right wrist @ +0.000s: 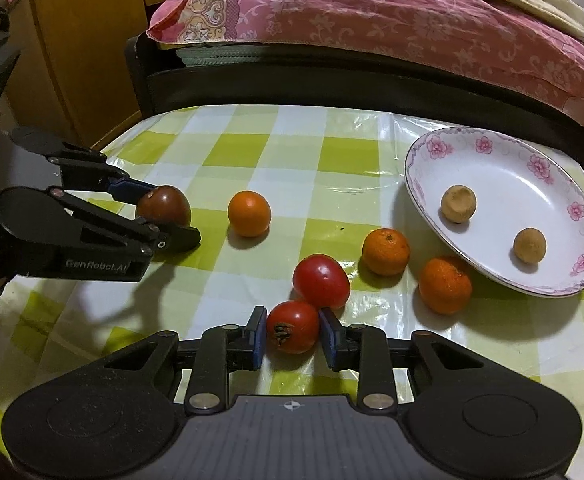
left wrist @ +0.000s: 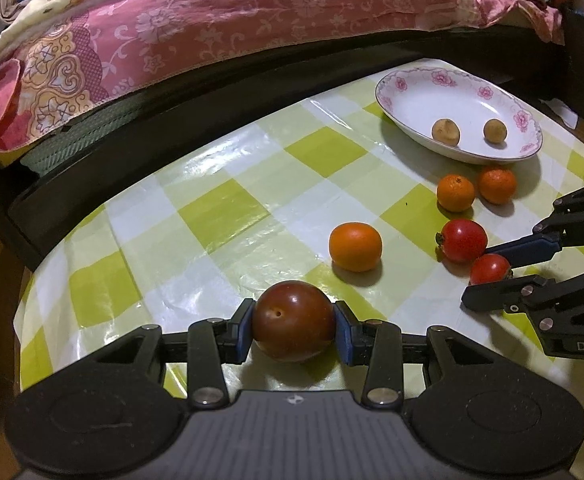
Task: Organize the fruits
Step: 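Grasp the dark red tomato with the left tool while the right tool grasps a red tomato, then carry both held tomatoes over the white plate with both tools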
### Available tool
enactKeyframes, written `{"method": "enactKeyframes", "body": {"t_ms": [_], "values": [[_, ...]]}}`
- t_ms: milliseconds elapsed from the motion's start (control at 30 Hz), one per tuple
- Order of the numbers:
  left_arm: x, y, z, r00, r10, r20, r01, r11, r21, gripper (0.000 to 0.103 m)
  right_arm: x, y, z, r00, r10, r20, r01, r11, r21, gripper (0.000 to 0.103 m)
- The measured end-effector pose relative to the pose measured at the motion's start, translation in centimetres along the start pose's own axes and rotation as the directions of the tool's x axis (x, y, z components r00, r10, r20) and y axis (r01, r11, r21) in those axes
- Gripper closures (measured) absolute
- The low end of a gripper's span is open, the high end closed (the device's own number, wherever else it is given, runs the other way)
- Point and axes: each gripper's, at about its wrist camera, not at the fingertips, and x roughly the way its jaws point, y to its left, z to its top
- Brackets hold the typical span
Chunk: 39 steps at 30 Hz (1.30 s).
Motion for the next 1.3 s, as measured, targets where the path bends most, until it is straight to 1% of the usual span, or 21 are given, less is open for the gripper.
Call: {"method": "enactKeyframes", "body": {"t_ms": [133,233,300,467,833,1067,1300], "values": [[-0.1,-0.1,0.1,1.000,-0.001,-0.005,0.001,1.000,0.009,0.056,-0.1,-0.3,-0.1,1.000,0.006,-0.001,-0.006,1.000,0.016,0.080],[-0.1,-0.2,0.2,1.000,-0.005,-0.011,0.005,1.000,0.006,0.056,-0.3,-0.9,-0.1,1.000,0.018,-0.004,-0.018,0.998,0.059,0.080],[-0.2,-0.3,0.3,1.000,-0.019,-0.011,0.019,1.000,-0.004,0.056,-0.7,-1.3,0.0,1.000,0.024,0.005,-0.025,0.997,0.078,0.080],[-0.6,-1.4,1.3,0.999,-0.040,0.012,0.040,0.999,0.011,0.056,-1.7,-2.0,0.3,0.999,0.025,0.036,-0.028,0.994,0.108,0.080],[-0.8,-4.3,4.9,0.994,-0.082,0.071,0.079,0.995,0.055,0.056,-3.2,-4.5,0.8,0.996,-0.033,0.085,0.019,0.987,0.162,0.080],[-0.6,-6.2,8.0,0.987,-0.114,0.113,0.107,0.992,0.066,0.056,-4.1,-6.9,1.6,0.990,-0.080,0.116,0.053,0.973,0.226,0.080],[0.9,-7.6,10.0,0.983,-0.143,0.118,0.135,0.988,0.070,0.056,-3.8,-9.6,2.1,0.985,-0.132,0.115,0.096,0.955,0.281,0.080]]}}
